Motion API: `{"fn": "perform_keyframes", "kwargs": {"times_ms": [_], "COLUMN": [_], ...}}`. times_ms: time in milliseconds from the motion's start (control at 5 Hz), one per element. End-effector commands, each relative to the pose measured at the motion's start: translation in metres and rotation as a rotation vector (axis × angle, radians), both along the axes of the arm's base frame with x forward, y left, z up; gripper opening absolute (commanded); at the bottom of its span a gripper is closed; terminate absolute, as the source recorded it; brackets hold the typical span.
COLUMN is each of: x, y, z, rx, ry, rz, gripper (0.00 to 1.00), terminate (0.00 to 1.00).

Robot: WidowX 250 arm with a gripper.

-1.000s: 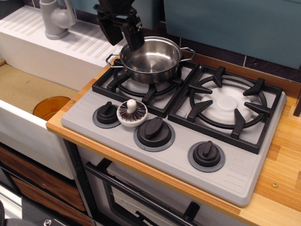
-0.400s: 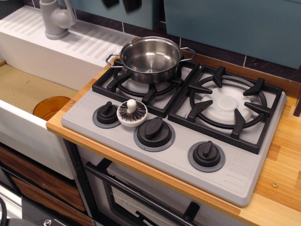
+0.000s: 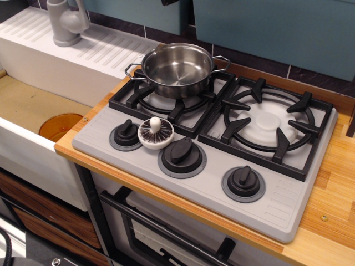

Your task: Put pot or pan on stove and put mushroom in pot or pan

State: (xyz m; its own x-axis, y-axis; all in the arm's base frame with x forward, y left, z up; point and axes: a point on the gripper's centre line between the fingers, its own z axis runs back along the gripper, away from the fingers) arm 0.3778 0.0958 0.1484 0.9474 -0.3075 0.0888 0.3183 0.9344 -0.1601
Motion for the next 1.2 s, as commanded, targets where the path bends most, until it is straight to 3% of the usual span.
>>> {"fn": "perform_keyframes", "kwargs": {"times_ms": [0, 200, 600, 1000], "x": [-0.038, -0.087, -0.134, -0.125], "y": [0.018, 0.018, -0.005, -0.024], "z": [0.027, 0.024, -0.002, -0.033], "rx": [0.117, 0.163, 0.217, 0.335], "ry": [-0.174, -0.267, -0.374, -0.35], "rz": [-0.01, 0.046, 0.113, 0.168], "gripper": [1.0, 1.0, 1.0, 1.0], "terminate": [0.0, 0.0, 0.0, 0.0]}}
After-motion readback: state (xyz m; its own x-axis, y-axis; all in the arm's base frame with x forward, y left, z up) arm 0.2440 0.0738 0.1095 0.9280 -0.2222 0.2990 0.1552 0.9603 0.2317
